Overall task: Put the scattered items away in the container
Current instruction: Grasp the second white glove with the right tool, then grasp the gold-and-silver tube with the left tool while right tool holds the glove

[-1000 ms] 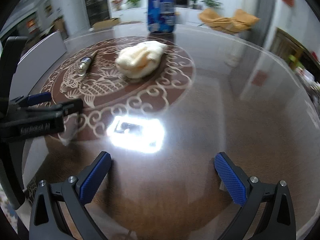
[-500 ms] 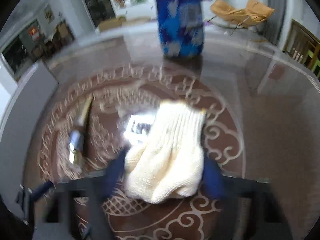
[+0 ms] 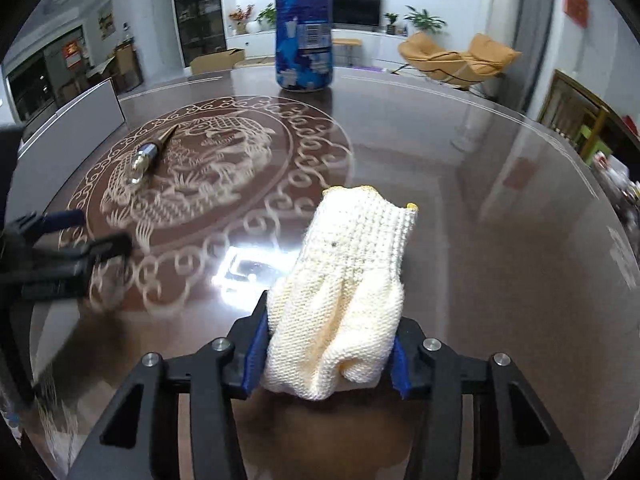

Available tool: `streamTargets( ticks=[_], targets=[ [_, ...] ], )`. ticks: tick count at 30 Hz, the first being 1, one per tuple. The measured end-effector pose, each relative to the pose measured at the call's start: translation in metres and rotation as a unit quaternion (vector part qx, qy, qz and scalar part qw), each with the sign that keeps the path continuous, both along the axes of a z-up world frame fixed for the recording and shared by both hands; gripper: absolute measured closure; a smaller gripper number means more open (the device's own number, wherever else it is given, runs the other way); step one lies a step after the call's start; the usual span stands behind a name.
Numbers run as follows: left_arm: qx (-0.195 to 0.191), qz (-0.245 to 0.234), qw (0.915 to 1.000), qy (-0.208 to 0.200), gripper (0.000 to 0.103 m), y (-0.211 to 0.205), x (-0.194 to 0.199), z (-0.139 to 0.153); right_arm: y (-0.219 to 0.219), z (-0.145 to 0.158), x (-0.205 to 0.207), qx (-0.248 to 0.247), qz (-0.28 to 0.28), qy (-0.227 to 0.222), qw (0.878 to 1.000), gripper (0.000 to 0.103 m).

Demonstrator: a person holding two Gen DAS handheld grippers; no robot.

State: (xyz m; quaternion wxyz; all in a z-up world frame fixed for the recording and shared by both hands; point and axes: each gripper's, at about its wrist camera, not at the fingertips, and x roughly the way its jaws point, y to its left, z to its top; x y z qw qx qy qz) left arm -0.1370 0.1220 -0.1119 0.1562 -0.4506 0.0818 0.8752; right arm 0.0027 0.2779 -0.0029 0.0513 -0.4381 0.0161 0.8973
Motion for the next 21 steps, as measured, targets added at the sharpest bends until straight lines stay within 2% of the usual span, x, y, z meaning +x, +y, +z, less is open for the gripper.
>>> streamTargets(
  ticks=[8, 11, 14, 21],
  targets=[
    [0.000, 0.000, 1.0000, 0.000, 0.000, 0.000, 0.000, 0.000, 0.000, -0.001, 0.002, -0.002, -0.022, 0.005, 1.000, 0.049],
    [0.002, -0.018, 0.9997, -0.018, 0.000, -0.001, -0.007, 0.002, -0.004, -0.004, -0.004, -0.003, -0.024, 0.005, 1.000, 0.048],
    [0.057, -0.020, 0.9974, -0.038, 0.000, -0.011, -0.025, 0.011, -0.004, -0.004, -0.004, -0.003, -0.024, 0.005, 1.000, 0.048],
    [0.022, -0.020, 0.9985, -0.046, 0.000, 0.011, -0.081, 0.018, -0.004, -0.004, -0.006, -0.003, -0.024, 0.005, 1.000, 0.048]
  ],
)
